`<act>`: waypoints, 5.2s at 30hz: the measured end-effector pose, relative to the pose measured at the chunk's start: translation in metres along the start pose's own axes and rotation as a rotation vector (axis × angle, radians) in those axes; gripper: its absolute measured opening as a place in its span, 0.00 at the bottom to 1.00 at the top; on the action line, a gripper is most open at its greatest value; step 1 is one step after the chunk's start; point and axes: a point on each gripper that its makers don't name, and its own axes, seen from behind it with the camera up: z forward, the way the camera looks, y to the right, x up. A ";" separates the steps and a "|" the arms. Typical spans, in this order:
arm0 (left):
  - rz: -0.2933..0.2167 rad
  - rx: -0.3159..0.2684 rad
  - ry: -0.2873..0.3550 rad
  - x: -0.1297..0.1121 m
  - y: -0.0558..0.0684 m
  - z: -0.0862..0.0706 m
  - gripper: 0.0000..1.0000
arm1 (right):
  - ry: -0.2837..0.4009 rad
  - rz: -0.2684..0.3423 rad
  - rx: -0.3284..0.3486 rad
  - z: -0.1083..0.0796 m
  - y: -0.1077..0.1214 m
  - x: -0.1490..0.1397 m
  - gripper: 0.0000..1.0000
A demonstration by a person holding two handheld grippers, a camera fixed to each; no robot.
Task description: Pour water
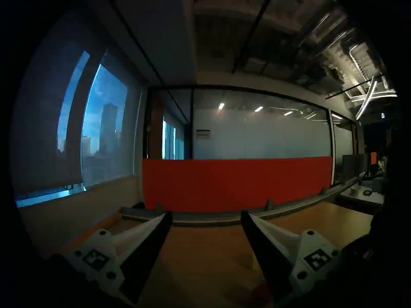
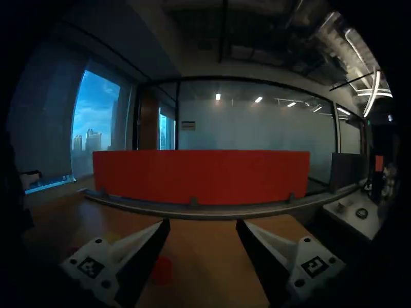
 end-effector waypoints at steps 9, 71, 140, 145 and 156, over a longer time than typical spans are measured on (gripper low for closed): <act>-0.016 -0.074 -0.011 0.029 0.018 0.002 0.98 | 0.008 -0.009 0.019 0.000 -0.008 0.026 1.00; 0.073 -0.887 -0.145 -0.043 0.178 -0.076 0.98 | -0.155 -0.132 0.607 -0.025 -0.105 -0.014 1.00; 0.352 -1.136 -0.503 -0.287 0.305 -0.081 0.98 | -0.325 -0.200 0.705 0.038 -0.131 -0.124 1.00; 0.345 -1.125 -0.485 -0.285 0.308 -0.077 0.98 | -0.326 -0.194 0.704 0.041 -0.130 -0.125 1.00; 0.331 -1.126 -0.473 -0.281 0.308 -0.081 0.88 | -0.334 -0.197 0.710 0.043 -0.133 -0.130 1.00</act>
